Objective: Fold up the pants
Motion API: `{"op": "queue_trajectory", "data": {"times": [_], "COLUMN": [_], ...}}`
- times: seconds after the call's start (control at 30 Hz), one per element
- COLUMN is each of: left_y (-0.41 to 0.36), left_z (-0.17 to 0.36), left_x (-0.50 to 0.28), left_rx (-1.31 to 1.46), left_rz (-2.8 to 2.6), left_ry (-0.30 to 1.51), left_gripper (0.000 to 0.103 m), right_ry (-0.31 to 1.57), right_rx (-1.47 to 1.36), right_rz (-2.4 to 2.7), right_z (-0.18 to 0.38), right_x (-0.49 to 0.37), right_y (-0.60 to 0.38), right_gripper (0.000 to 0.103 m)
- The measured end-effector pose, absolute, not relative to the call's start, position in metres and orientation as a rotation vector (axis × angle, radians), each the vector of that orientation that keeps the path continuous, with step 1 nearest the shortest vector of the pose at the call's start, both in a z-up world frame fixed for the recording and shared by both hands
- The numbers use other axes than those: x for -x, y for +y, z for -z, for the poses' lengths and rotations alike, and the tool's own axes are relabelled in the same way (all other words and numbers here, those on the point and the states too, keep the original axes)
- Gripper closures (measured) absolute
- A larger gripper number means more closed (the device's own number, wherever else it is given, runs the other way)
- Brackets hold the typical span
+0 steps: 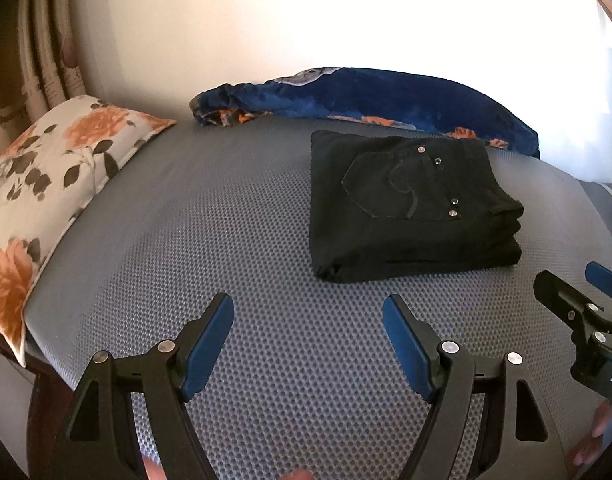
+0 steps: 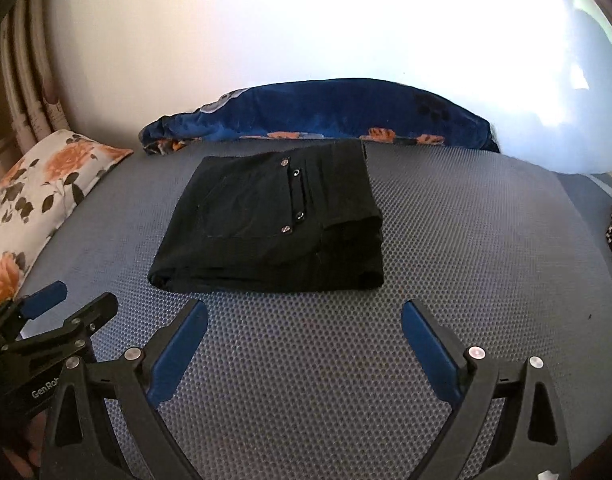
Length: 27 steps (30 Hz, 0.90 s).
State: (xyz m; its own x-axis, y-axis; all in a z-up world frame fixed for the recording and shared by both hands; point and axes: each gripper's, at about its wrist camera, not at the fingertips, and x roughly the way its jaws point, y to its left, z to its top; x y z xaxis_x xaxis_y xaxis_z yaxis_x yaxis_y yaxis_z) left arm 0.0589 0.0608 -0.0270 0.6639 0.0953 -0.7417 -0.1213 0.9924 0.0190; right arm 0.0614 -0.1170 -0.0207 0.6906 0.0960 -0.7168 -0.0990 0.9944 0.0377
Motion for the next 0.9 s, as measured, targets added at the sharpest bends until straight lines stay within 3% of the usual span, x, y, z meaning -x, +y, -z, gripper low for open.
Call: {"op": "queue_trajectory", "data": {"times": [0.9], "left_y": [0.051], "left_z": [0.042], "left_x": [-0.051], "left_rx": [0.006], "left_rz": [-0.094], "left_ry": [0.862], "left_gripper": [0.026], "right_ry": [0.852], "right_rx": [0.004], "right_rz": [-0.127], "right_z": [0.037], "right_x": [-0.054], "right_y": [-0.113], "right_gripper": [0.007]}}
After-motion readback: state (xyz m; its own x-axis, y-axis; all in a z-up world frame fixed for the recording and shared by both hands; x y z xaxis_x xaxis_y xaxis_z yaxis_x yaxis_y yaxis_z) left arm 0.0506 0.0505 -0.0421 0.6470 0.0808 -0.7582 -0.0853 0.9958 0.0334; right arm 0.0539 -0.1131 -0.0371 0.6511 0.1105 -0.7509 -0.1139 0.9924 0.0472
